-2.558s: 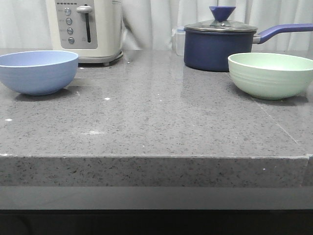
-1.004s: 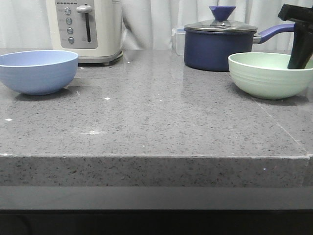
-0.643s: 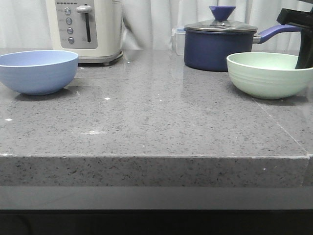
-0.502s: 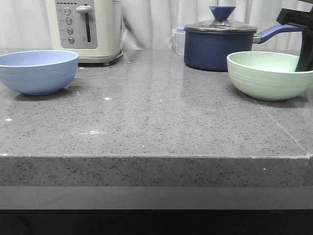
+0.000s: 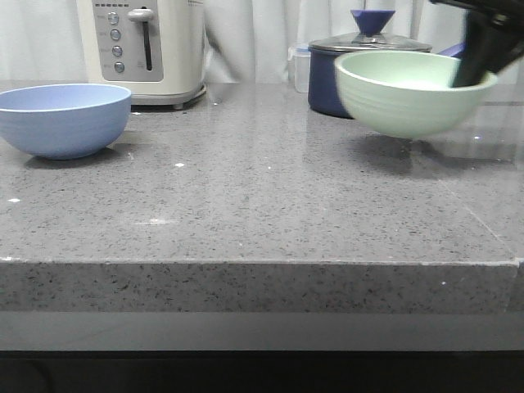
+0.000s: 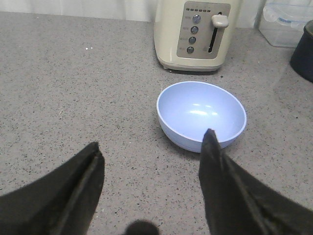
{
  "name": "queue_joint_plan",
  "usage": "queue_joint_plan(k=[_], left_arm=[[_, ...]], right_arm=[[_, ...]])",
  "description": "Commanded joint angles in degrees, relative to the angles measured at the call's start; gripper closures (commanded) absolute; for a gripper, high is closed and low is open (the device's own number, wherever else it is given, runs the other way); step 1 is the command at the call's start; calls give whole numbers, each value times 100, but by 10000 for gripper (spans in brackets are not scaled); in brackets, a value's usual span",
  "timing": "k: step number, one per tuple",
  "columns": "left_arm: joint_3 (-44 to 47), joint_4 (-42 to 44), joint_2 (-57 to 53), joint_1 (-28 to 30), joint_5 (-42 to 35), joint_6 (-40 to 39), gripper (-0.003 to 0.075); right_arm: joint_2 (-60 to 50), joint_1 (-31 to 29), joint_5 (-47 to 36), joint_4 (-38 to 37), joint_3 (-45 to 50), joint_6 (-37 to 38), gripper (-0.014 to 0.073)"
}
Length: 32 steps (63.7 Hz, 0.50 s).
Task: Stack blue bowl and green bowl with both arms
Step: 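Lift the green bowl and carry it toward the table center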
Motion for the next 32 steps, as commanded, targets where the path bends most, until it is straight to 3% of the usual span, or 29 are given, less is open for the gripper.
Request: queue_joint_plan(k=[1,15,32], left_arm=[[-151,0,64,0,-416,-6,302],[-151,0,64,0,-416,-6,302],[-151,0,64,0,-416,-6,302]], right_arm=[[-97,399,-146,17,-497,115,648],[593,1297,112,-519,-1446,668,648],[1142,1461,463,-482,-1997,779,648]])
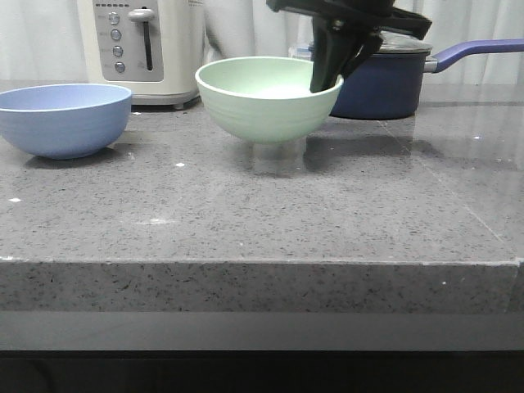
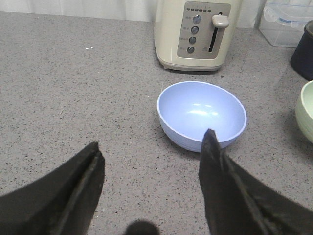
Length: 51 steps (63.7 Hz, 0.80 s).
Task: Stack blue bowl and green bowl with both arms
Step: 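Lift the green bowl and carry it toward the table center, then set the green bowl down and open the right gripper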
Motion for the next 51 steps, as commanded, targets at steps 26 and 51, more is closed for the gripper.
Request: queue_joint_plan(k=[26,51], left_arm=[[-151,0,64,0,-416,-6,302],[-151,0,64,0,-416,-6,302]], right_arm=[[-192,-11,88,-10,-232,21,410],[-355,-11,-76,-15,-232,-63,242]])
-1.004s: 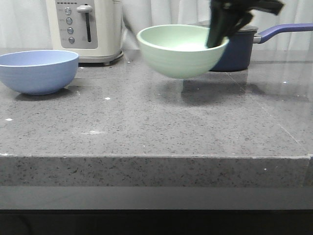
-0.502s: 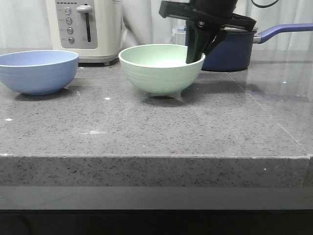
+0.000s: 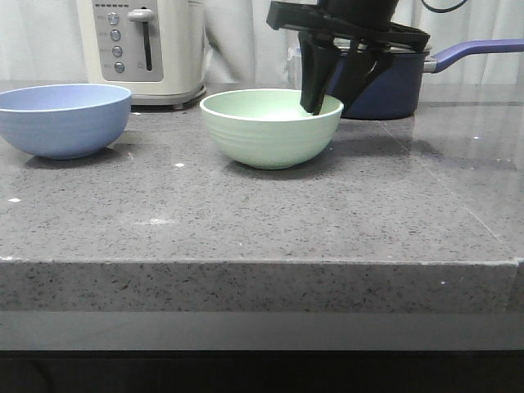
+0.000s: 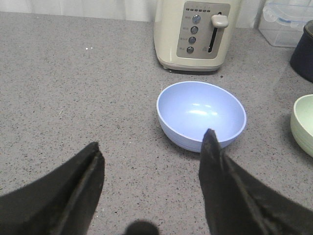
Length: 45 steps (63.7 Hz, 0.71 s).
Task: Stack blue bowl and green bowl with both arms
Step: 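Set the green bowl down and open the right gripper, then raise the right gripper and move it back beside the saucepan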
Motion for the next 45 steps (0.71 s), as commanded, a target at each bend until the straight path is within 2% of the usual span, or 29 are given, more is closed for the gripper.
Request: queue_joint_plan(k=[1,15,32,36,45], left_arm=[[-151,0,64,0,-416,-6,302],[-151,0,64,0,-416,-6,302],[-151,0,64,0,-416,-6,302],[-151,0,64,0,-416,-6,302],[-151,0,64,0,-416,-6,302]], right_arm=[[-503,-11,-230,28,-183,-120,242],[-1271,-11,-232,9,-38,-665,242],[-2515,-11,-796,-279,1470,-1289,256],[-2719,-11,-928,-273,1880,-1495,302],[-3014,-11,-1275,-228,2675,-1827,490]])
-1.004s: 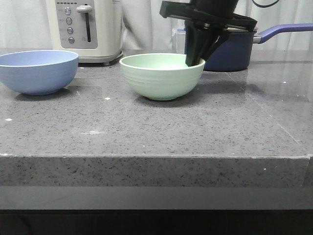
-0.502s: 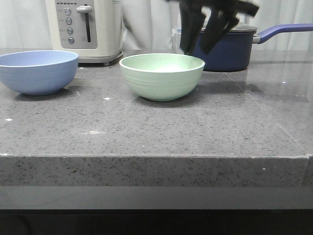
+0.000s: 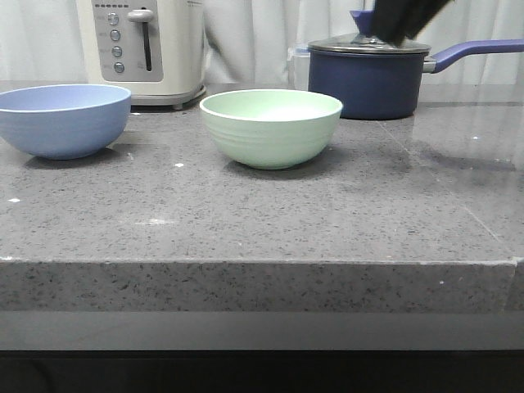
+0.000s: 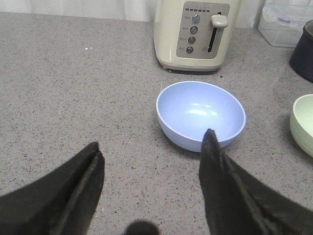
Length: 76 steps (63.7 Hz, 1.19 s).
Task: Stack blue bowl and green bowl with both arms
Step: 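Raise the right gripper and move it back beside the saucepan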
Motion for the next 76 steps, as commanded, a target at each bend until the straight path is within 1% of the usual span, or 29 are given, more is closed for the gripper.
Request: queue_joint_plan(k=[1,3,8,17,27,33,44,76], left_arm=[[-151,0,64,0,-416,-6,302],[-151,0,64,0,-416,-6,302],[-151,0,64,0,-416,-6,302],[-151,0,64,0,-416,-6,302],[-151,0,64,0,-416,-6,302],[-151,0,64,0,-416,-6,302],[-151,0,64,0,-416,-6,302],[-151,0,64,0,-448,-6,302]], right_arm=[[-371,-11,-490,1,234,-246,522],[-389,-11,-580,5,368,-281,571],[-375,-11,-817,17,643,-325,663],[-312,-11,-1330,299,1014,-527,652],[-167,-11,-1910,1127,1245,-1172,652],[-56,-11,-2035,1378,1245,-1339,652],[84,-11,-2199,1417,1245,-1339,652],[117,-11,-2089,1417,1245,-1339,659]])
